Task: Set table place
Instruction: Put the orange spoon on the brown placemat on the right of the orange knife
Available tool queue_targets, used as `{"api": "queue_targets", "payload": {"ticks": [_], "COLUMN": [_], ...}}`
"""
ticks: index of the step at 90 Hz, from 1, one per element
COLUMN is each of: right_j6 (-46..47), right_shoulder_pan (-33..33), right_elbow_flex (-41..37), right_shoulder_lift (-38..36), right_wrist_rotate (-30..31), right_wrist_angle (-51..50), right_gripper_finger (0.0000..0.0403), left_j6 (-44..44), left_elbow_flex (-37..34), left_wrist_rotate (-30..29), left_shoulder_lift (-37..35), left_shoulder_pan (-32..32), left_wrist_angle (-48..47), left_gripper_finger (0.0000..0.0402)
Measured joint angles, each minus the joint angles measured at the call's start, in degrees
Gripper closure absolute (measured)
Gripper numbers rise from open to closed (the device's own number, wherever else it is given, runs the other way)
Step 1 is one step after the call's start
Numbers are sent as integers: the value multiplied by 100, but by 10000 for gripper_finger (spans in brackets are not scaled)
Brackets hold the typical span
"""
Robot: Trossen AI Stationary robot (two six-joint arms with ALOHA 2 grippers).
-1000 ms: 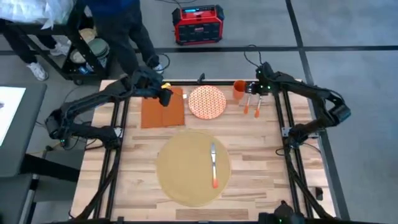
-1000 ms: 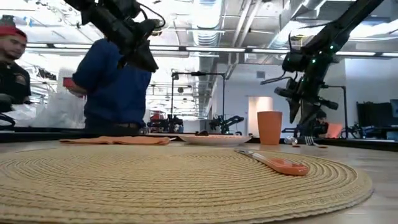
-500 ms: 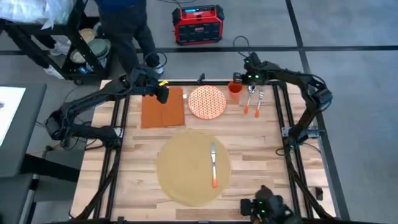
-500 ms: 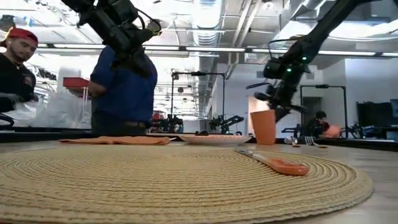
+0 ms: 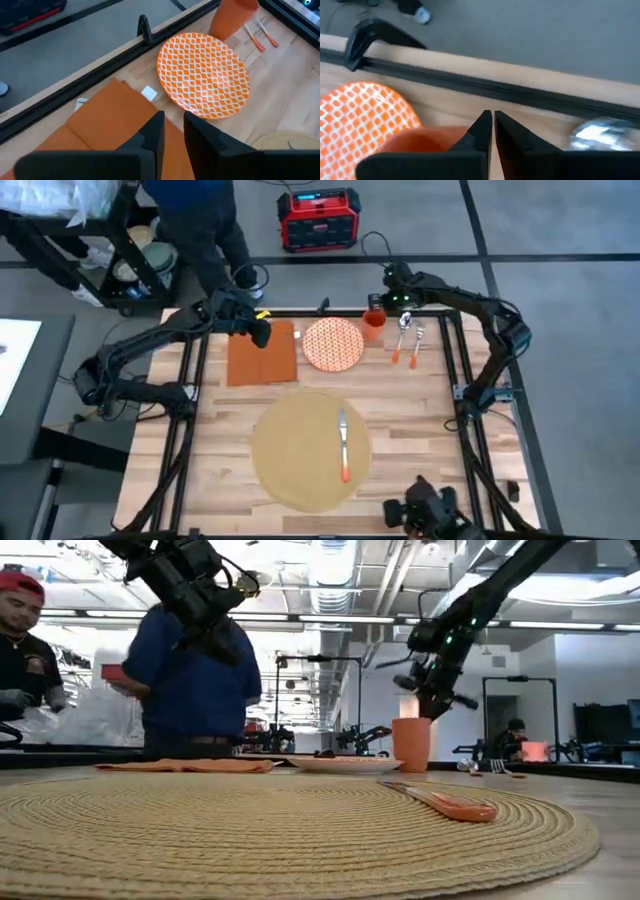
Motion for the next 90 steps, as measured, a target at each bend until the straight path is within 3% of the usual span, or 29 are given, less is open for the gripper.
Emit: {"api": "queue_targets", "payload": {"ticks": [15, 33, 44, 65, 77, 90], "right_j6": [-12, -25, 379, 1374, 1647, 1537], "right_shoulder_pan": [-247, 17, 358, 995, 1159, 1288], "right_elbow_flex": [-10, -523, -990, -2090, -2402, -2424], "right_shoulder_lift": [-426, -950, -1302, -1494, -1309, -1063], "right_wrist_rotate": [62, 5, 59, 100, 219, 226], "right_wrist_angle": [-952, -1992, -1908, -838, -91, 61], "right_gripper_finger": [378, 337, 323, 321, 355, 396], "left_j6": [145, 347, 423, 462, 460, 395], "left_elbow_flex": [0, 2, 2, 2, 2, 2], "left_wrist_rotate": [1, 2, 2, 2, 2, 2], "left_shoulder_lift": [0, 0, 2, 2, 2, 2], "left_shoulder_pan": [0, 0, 0, 0, 0, 0], "left_wrist_angle": [-9, -195, -268, -269, -273, -382], "left_gripper_finger": [351, 351, 351, 351, 351, 351]}}
